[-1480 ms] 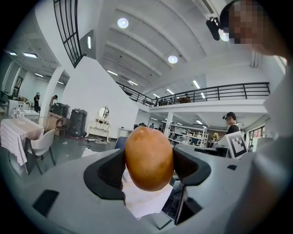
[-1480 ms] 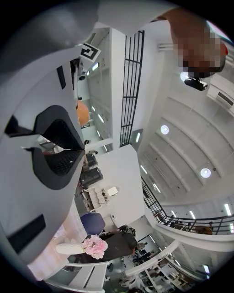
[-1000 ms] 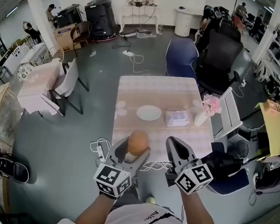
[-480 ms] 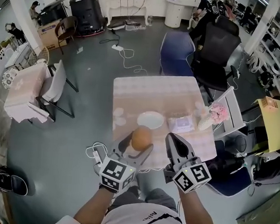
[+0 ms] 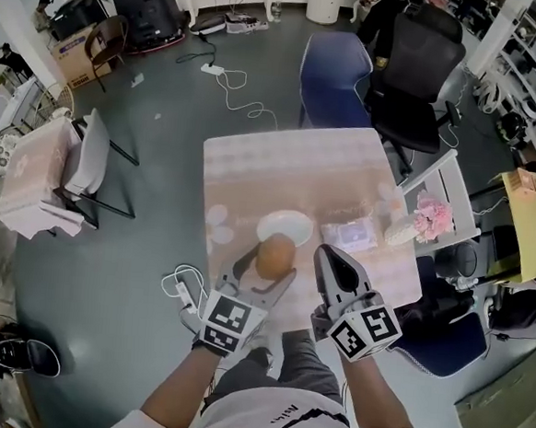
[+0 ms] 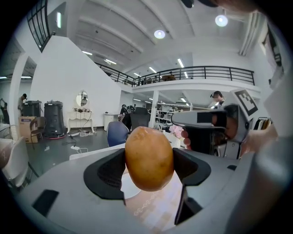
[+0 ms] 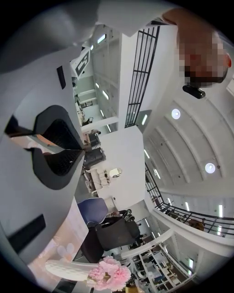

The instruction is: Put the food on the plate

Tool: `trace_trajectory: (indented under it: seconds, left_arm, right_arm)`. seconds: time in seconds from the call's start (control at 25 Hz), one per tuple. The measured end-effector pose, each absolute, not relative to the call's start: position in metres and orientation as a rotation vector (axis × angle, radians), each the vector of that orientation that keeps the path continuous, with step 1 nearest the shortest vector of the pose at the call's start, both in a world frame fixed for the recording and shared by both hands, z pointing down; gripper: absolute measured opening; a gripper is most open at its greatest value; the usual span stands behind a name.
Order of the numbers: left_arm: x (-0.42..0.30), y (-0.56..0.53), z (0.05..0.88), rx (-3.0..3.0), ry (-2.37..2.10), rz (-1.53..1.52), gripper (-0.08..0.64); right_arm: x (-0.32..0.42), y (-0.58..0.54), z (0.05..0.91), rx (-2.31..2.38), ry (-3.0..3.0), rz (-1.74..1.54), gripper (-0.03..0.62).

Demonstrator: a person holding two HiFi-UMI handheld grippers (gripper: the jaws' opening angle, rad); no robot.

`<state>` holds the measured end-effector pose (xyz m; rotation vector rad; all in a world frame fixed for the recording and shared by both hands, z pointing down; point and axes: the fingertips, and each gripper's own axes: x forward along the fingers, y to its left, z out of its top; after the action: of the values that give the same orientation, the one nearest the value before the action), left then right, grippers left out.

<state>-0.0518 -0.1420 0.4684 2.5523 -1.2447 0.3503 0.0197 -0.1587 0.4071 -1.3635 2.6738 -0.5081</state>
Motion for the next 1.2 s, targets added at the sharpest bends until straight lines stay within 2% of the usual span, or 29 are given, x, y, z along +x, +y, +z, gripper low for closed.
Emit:
trace_trajectory:
  seconds: [0.52,1.2]
  left_arm:
    - [-0.046,-0.215,0.548,2.494,-1.209,0.495,0.325]
    - [-0.023,-0.257,0.675,2.515,-1.067,0.826,0.327]
  right_arm:
    - [0.019,-0.231,0.469,-1.391,2.712,-0.583,0.017]
    - [0.029,-0.261,0.564,-1.458,2.671,-0.667,0.017]
